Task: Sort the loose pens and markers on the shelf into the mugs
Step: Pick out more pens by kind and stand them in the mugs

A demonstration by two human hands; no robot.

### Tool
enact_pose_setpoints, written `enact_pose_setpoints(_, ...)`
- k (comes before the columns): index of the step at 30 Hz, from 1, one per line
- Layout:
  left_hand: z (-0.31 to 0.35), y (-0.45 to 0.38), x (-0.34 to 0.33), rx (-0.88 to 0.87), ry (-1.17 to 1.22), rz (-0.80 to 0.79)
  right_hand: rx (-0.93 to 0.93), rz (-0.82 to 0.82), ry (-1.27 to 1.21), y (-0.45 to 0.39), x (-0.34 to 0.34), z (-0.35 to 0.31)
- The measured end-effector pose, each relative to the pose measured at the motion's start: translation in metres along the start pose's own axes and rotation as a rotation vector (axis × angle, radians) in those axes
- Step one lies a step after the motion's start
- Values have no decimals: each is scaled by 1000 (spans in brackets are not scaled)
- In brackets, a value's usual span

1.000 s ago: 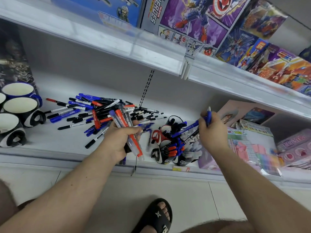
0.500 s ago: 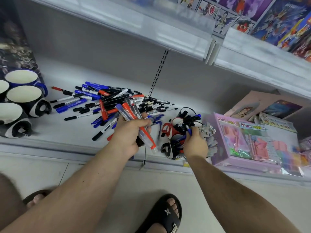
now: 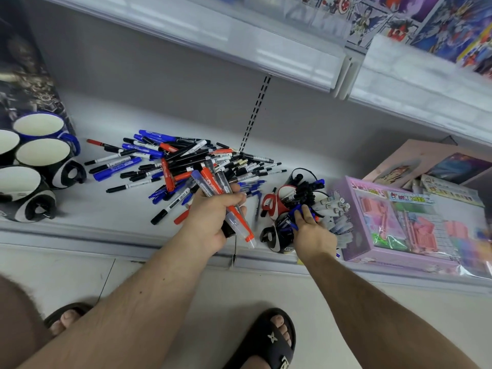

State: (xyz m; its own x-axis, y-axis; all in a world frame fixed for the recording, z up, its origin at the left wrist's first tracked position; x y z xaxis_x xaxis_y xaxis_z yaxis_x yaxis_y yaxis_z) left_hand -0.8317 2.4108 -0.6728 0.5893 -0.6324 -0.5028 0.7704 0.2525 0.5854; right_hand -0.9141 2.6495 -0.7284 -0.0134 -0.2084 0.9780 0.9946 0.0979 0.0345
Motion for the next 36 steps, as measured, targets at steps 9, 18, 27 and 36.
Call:
enact_pose_setpoints(9,8,21,-7,21,-64,-178,-176,109,-671,14,77,-18)
enact_pose_setpoints(18,31,63,-18,-42,-262,-532,-142,-124,-1556,86,203,-64)
enact_pose_setpoints(27,38,102,-23,-118,-454,-736,157,17,-1204,111,241,-89)
enact_pose_setpoints(36,40,118,-13,90,-395,-825,115,-10,-1328,105,236,-74)
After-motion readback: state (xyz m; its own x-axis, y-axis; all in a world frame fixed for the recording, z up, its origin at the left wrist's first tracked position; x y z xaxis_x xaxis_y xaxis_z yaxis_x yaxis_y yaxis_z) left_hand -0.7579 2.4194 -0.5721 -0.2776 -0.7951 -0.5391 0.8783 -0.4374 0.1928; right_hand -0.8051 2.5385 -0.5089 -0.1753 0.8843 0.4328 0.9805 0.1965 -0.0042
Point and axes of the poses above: each hand's wrist, its own y-axis away from the middle knuckle, its own x-axis out of the back of the hand, z = x × y, the point moved 6 cm from there along -y, towards the middle knuckle, and after that the axes turned 8 degrees about z, right-handed, at the moved point
